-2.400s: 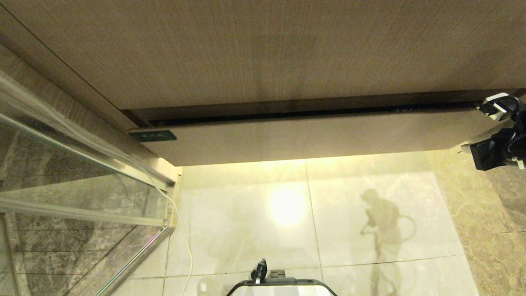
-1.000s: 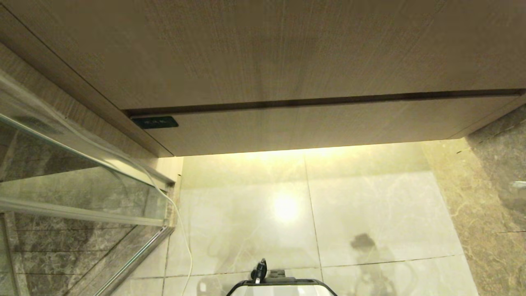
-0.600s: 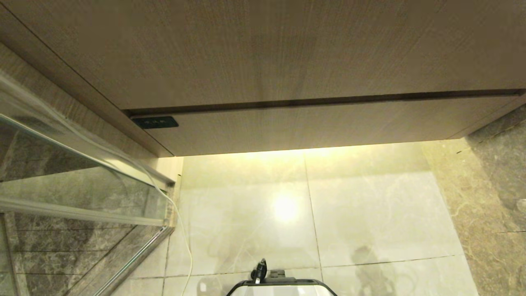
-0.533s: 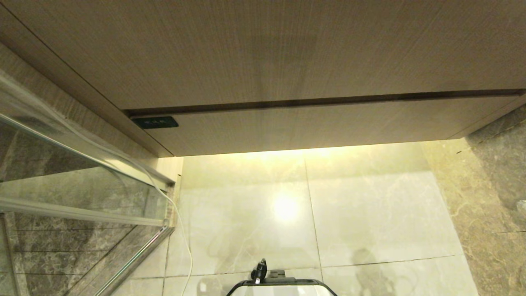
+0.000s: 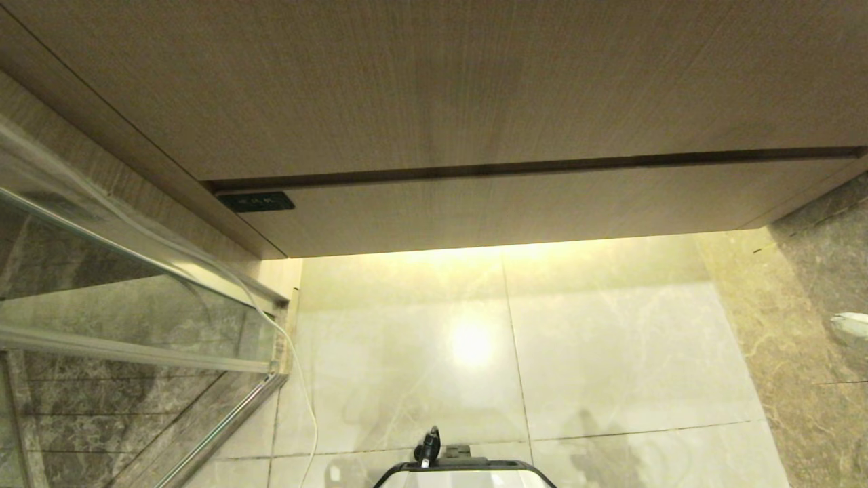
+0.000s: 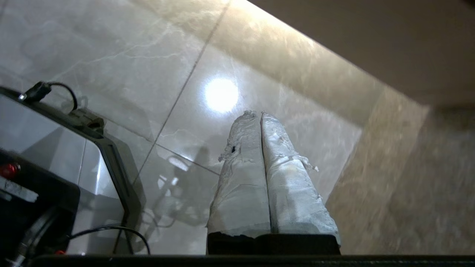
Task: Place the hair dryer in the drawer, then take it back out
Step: Pull open the drawer
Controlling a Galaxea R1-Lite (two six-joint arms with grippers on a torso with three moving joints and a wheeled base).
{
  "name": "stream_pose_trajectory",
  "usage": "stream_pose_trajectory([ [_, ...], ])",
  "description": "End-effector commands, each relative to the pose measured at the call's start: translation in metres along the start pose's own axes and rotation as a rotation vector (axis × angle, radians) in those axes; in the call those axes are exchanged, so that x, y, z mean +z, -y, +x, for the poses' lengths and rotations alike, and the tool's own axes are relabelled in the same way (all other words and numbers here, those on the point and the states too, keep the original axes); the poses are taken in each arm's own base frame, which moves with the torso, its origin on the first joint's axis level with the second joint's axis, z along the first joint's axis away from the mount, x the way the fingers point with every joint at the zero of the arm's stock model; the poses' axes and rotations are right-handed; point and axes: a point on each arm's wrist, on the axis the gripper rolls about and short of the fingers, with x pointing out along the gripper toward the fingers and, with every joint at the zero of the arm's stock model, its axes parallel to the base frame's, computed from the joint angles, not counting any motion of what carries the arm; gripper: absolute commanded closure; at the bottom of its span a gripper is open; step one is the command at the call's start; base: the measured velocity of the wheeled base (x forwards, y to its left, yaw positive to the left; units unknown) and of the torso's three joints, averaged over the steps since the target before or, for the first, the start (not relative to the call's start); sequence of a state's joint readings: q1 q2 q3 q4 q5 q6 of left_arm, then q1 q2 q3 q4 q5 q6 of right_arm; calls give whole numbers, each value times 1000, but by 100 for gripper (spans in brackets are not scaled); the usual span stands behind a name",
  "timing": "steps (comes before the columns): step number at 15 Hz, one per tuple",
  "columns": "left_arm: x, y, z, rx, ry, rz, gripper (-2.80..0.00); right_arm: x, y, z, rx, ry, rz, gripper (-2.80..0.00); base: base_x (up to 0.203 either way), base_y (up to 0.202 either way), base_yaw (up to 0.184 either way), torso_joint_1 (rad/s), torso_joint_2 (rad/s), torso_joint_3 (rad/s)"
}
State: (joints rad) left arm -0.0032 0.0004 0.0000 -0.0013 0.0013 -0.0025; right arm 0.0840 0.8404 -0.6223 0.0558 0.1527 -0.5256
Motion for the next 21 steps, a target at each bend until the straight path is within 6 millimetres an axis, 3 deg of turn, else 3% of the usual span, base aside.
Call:
stream_pose_trajectory([
  [1, 0, 0, 0, 0, -1, 1, 0, 9, -1, 10, 66, 26, -79, 0, 0, 0, 0, 0, 0, 0],
  [6, 0, 0, 0, 0, 1, 1, 0, 36, 5, 54, 190, 42, -170, 0, 0, 0, 0, 0, 0, 0],
  [9, 0, 0, 0, 0, 0, 0, 0, 51, 10, 78, 212, 66, -373, 0, 0, 0, 0, 0, 0, 0],
  [15, 0, 0, 0, 0, -1, -1, 0, 57, 16, 119, 219, 118, -679, 0, 0, 0, 0, 0, 0, 0],
  [20, 0, 0, 0, 0, 1, 0, 0, 61, 21, 149, 232, 110, -783, 0, 0, 0, 0, 0, 0, 0],
  [21, 0, 0, 0, 0, 0, -1, 0, 59, 24, 155, 234, 101, -839, -280, 0, 0, 0, 0, 0, 0],
])
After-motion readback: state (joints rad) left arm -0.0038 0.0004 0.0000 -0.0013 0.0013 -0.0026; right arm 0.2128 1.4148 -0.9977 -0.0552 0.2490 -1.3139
